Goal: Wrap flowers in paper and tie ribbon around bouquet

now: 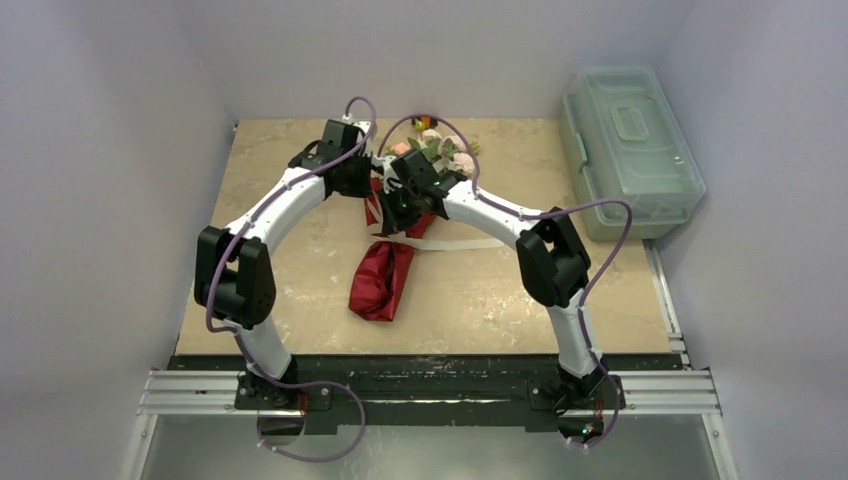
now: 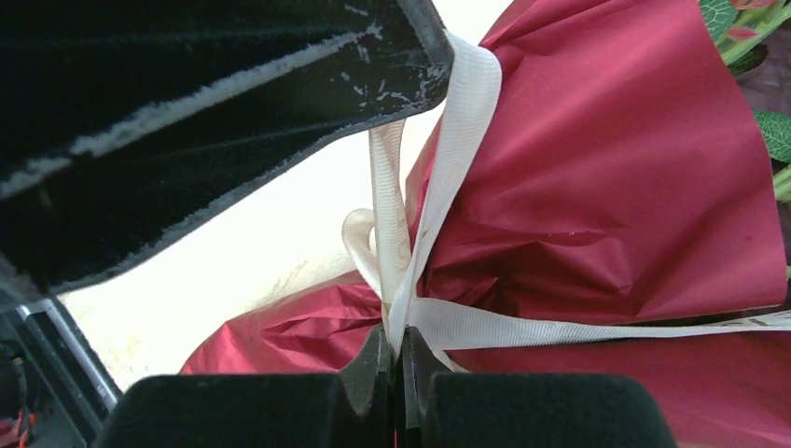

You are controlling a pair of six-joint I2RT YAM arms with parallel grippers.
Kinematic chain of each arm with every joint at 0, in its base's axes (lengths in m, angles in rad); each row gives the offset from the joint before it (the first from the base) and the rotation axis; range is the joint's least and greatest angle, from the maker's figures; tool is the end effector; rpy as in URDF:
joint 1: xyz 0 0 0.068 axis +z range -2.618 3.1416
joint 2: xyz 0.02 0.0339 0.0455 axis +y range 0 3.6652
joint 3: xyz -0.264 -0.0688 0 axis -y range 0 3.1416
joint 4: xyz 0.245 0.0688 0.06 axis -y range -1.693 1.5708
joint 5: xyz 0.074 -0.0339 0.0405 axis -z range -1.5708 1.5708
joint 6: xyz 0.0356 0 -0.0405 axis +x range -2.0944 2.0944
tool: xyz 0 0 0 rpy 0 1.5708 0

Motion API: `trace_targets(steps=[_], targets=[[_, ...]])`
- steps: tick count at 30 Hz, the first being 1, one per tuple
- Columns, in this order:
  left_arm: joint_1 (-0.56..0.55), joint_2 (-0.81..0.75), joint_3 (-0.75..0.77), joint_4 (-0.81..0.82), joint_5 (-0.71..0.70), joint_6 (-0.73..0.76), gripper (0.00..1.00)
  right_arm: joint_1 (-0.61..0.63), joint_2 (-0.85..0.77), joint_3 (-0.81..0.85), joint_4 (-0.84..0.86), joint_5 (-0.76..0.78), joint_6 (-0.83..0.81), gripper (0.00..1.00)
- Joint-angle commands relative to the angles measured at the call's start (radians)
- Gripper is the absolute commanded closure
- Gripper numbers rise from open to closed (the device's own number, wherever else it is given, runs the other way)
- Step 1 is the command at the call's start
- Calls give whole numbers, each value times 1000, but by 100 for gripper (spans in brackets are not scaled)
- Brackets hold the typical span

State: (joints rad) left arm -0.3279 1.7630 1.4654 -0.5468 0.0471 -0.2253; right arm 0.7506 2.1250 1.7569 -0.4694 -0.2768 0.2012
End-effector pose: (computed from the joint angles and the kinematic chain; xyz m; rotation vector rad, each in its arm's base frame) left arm 0.3734 -0.1288 0.2763 0.1468 2.4332 -0.3082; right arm 0.3455 0.3356 0.2254 -0.8097 2.3784 0.7520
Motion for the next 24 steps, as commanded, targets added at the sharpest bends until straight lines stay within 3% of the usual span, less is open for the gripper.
trace_targets(steps=[1,8,11,16,24], targets=[[-11,-76,6,56,35,6,89,24,4,71,-64,-80,-33,100],[-11,-146,-19,50,-5,11,39,21,37,123,-109,-118,20,100],[-11,-197,-62,72,-29,7,24,13,42,130,-110,-135,42,100],[-11,-315,-202,170,-36,22,18,-11,51,127,-104,-178,72,100],[-11,-619,-611,526,4,71,18,-59,70,112,-103,-232,103,100]])
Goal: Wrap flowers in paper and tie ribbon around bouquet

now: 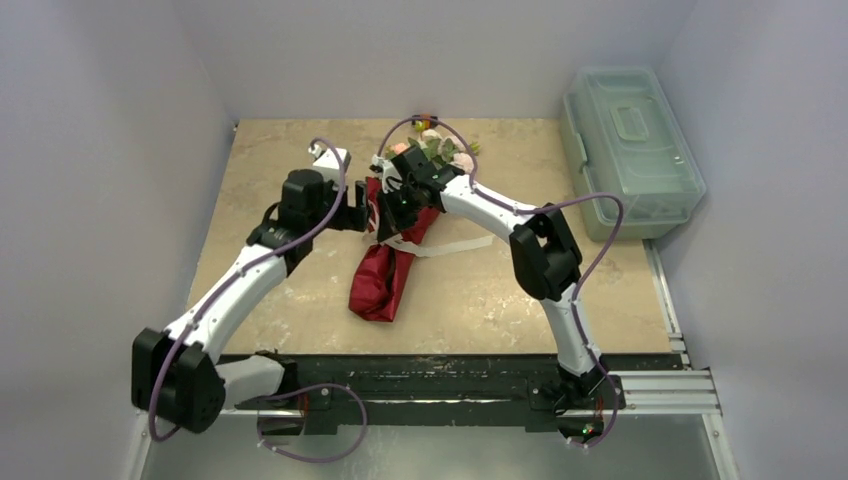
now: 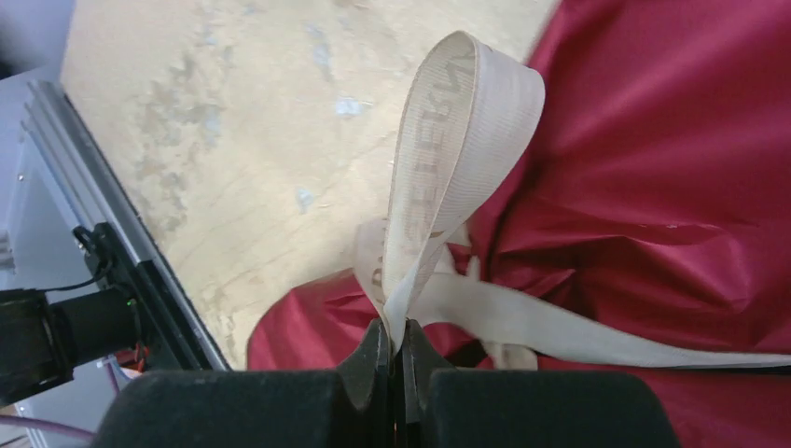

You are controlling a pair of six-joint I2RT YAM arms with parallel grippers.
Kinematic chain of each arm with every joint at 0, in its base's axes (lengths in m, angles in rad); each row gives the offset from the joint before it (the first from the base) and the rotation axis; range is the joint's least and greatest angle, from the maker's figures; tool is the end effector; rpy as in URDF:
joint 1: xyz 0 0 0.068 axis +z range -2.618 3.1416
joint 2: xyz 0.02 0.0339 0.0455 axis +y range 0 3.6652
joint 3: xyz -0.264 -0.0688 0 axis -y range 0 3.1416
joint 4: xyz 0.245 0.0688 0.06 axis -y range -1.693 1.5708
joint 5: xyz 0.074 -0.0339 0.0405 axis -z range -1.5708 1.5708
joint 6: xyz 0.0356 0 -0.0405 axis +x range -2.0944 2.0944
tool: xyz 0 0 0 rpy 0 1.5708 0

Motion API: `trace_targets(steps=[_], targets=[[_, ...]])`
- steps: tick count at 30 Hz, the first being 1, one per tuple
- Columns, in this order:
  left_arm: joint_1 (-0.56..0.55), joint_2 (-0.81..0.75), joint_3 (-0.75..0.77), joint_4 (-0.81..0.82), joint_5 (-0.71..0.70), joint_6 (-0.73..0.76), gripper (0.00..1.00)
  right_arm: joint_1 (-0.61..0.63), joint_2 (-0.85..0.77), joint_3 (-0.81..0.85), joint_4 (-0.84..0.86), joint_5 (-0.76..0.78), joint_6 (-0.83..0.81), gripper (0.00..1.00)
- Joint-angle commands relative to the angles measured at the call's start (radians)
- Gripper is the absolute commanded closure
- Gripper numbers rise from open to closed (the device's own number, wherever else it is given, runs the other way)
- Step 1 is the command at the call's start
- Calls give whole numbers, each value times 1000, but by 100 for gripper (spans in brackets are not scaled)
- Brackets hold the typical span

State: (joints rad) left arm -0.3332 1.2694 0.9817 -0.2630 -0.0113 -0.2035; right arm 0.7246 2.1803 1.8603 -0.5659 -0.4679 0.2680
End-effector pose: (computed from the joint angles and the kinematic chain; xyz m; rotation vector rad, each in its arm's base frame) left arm 0.2713 -0.0935 0.2963 0.1317 2.1326 -0.3053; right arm 0.3559 0.3365 0.2279 -0.7988 2.4678 0.9804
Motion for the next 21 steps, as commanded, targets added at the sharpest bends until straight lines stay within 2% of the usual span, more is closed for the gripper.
trace_targets(steps=[1,5,12,16,21], targets=[[-6,-147,-151,247,63,60,18,-43,16,7,-5,-46,41,100],[-6,-194,-240,324,183,123,19,-77,24,5,-4,-79,52,100],[-6,-169,-258,284,382,258,33,-99,40,21,0,-145,67,100],[-6,-178,-303,322,446,331,39,-111,57,49,-24,-204,72,100],[-6,-123,-307,292,467,428,44,-117,81,83,-64,-259,70,100]])
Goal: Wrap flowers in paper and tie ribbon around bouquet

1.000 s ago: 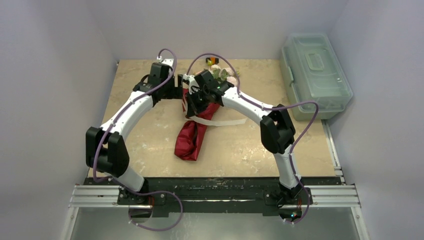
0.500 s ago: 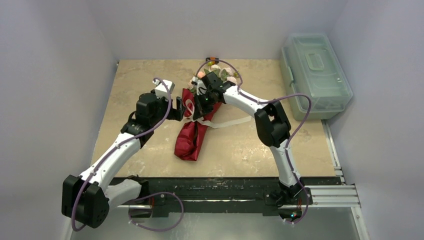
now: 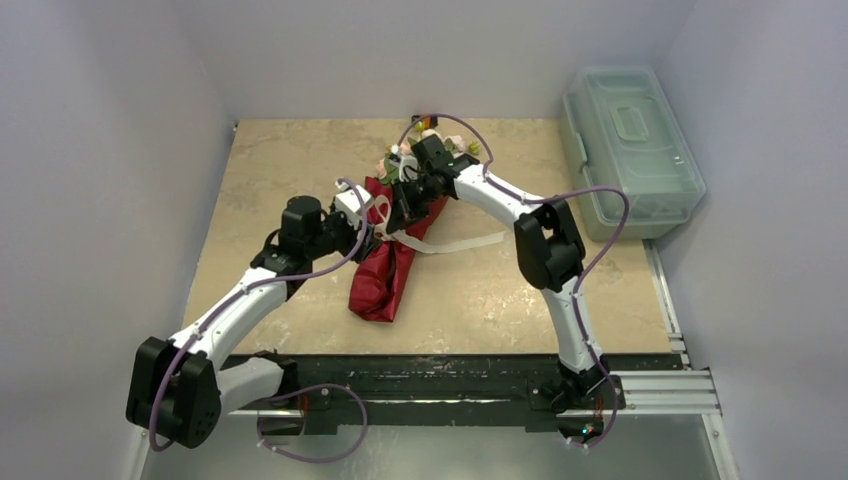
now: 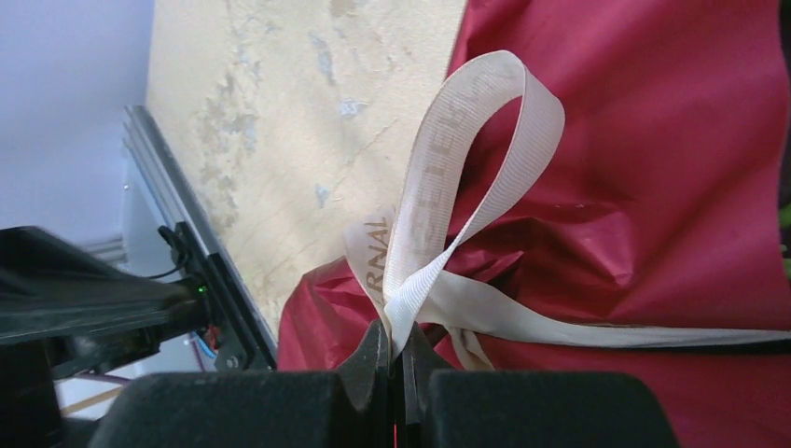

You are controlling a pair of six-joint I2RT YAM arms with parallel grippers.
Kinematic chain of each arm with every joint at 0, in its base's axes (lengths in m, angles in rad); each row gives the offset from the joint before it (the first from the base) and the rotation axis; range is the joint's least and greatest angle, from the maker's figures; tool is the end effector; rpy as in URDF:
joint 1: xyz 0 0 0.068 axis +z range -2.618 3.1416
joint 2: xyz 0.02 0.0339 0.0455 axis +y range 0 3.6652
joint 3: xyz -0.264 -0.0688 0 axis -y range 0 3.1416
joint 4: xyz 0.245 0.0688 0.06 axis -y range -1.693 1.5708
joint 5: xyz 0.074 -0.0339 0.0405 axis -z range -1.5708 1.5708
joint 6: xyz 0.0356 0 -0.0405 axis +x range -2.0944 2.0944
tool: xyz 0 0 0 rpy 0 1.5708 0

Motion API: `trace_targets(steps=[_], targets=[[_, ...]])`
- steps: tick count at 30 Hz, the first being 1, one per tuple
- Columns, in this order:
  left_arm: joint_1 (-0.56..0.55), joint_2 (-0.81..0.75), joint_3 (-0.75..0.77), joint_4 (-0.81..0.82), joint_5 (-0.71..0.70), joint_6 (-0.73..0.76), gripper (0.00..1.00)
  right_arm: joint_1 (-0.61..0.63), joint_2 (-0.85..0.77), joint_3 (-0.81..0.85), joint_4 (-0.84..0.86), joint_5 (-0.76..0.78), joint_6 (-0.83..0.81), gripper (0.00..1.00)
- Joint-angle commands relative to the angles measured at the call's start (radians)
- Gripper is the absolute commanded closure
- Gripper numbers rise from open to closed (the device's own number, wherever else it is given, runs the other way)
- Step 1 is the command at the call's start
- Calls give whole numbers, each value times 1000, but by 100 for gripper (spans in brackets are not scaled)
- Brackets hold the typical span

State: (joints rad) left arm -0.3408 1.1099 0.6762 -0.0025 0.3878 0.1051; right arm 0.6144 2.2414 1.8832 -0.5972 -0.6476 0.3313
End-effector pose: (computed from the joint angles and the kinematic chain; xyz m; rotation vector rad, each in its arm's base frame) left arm 0.2283 -0.0953 0.2563 0.6854 1.8927 -0.5391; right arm 0.3910 0.3021 0.2070 -0.6522 2.5777 1.1726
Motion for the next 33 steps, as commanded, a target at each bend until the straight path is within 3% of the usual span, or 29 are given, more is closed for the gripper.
trace_targets(steps=[1,4,8,13,24,33], targets=[[1,50,0,34,67,129,45,-8,22,63,-38,-85,9,100],[0,83,-7,90,49,104,46,-11,25,63,-42,-84,20,100],[0,129,-13,196,-10,-32,47,-26,33,55,-31,-66,68,100],[-15,154,-68,336,-45,-199,55,-57,70,62,-27,-103,136,100],[-78,227,-146,475,-101,-159,54,-78,124,135,-82,-123,197,100],[-81,265,-130,495,-133,-124,54,-82,96,118,-104,-148,214,100]])
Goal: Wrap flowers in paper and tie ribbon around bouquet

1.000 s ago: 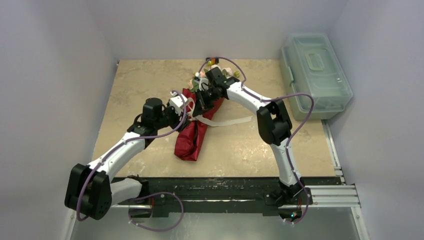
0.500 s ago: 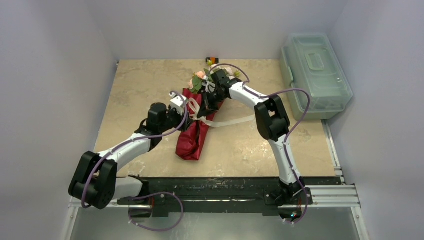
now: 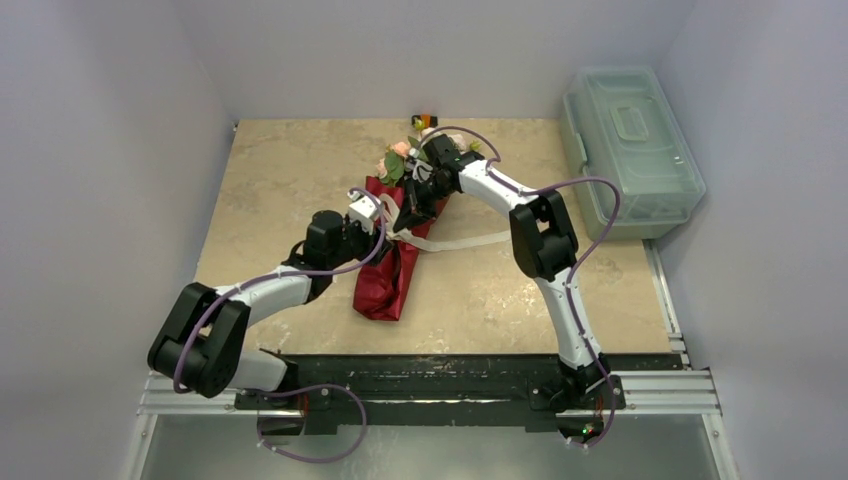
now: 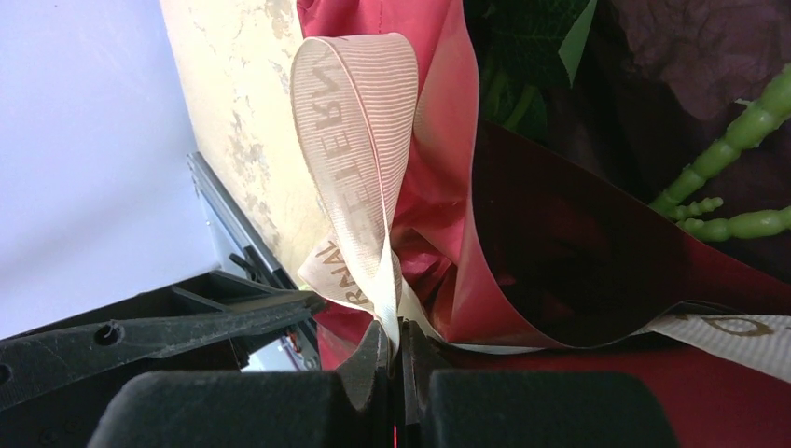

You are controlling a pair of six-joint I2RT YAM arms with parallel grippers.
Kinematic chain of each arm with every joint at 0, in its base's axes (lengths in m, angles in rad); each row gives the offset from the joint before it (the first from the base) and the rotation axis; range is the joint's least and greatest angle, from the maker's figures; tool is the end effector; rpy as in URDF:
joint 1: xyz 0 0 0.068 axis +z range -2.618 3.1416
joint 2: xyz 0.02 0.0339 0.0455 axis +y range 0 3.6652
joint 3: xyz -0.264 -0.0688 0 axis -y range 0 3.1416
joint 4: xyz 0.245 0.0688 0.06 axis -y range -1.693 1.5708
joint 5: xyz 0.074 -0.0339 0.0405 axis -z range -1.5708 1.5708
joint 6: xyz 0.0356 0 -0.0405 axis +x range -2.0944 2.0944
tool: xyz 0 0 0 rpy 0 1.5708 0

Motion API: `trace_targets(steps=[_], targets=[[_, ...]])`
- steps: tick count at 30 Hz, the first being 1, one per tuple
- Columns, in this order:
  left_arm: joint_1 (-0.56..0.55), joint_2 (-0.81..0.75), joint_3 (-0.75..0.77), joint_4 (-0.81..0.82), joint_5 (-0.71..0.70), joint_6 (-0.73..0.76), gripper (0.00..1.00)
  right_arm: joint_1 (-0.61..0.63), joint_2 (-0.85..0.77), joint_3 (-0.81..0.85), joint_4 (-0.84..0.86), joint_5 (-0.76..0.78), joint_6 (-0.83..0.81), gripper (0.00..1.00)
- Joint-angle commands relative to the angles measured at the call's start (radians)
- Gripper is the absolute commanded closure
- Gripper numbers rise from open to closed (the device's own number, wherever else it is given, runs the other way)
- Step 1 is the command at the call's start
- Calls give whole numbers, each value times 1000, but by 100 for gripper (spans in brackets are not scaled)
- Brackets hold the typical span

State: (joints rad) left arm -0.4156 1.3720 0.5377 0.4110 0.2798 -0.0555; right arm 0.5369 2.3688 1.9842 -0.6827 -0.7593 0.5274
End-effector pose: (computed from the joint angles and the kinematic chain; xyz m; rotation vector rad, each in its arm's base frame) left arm 0.2481 -0.1202 0.1866 0.5414 1.9500 -0.5800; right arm 0.4229 0.2803 0.1741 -0.3001 2.7939 1.3259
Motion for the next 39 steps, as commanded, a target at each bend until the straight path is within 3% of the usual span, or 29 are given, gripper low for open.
trace_targets(steps=[1,15,27,34,39], targets=[[-6,8,8,87,-24,44,53,-4,-32,15,-18,-39,18,100],[-22,85,23,182,0,51,47,-5,-22,39,-34,-62,36,100],[-29,152,84,161,-32,122,49,-6,-28,42,-38,-77,55,100],[-30,174,98,175,-65,118,54,-5,-31,38,-46,-85,57,100],[-29,179,90,193,-67,110,64,-6,-34,29,-36,-109,69,100]])
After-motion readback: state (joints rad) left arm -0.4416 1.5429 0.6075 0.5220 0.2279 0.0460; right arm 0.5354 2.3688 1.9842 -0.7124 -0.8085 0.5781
